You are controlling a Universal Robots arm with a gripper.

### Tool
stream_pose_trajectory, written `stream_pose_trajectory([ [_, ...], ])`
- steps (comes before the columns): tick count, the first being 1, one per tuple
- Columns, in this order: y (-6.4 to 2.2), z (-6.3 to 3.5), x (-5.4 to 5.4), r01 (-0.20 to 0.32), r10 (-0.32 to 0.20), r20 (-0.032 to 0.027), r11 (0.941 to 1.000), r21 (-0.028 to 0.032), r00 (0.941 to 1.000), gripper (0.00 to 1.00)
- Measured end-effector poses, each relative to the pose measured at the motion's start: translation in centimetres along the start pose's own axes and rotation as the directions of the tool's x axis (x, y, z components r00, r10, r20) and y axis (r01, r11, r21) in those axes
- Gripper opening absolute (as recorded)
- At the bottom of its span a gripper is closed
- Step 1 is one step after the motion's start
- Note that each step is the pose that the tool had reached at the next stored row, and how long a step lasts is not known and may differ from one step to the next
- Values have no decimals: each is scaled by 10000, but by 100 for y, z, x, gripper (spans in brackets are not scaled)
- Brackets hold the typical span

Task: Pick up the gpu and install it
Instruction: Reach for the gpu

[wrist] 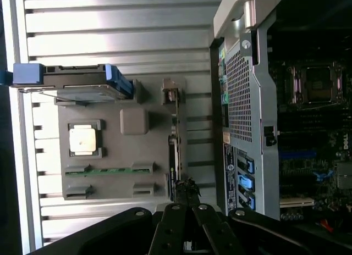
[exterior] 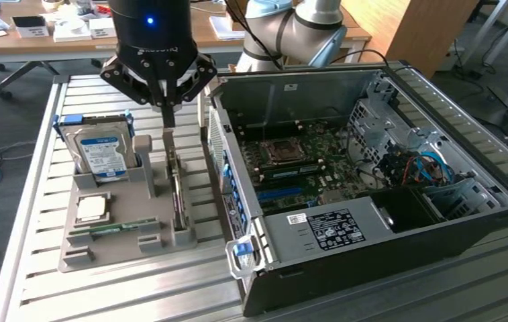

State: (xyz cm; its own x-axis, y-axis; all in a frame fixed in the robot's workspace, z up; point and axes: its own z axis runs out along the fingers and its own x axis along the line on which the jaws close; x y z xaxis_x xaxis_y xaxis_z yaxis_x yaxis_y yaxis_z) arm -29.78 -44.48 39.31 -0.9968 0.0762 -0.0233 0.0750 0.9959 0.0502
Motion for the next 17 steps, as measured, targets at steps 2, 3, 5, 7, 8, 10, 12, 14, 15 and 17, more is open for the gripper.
stream_pose_trajectory([
  [2, -10, 1, 8, -2, 2, -1, 10000, 1, 10000, 11],
  [3, -16, 2, 15, 0, 0, -1, 10000, 1, 10000, 11],
  [5, -34, 4, 24, 2, -2, 0, 10000, 0, 10000, 11],
  [7, -46, 6, 36, -1, 1, 0, 10000, 0, 10000, 11],
  [8, -49, 8, 45, -1, 1, 1, 10000, 0, 10000, 11],
  [10, -52, 9, 60, 0, 0, 0, 10000, 0, 10000, 11],
  [12, -52, 9, 63, 2, -2, 0, 10000, 0, 10000, 11],
  [14, -52, 9, 64, 1, -1, 0, 10000, 0, 10000, 11],
  [15, -52, 9, 65, 0, 0, 0, 10000, 0, 10000, 11],
  [17, -53, 9, 77, -3, 3, -1, 10000, 1, 10000, 11],
])
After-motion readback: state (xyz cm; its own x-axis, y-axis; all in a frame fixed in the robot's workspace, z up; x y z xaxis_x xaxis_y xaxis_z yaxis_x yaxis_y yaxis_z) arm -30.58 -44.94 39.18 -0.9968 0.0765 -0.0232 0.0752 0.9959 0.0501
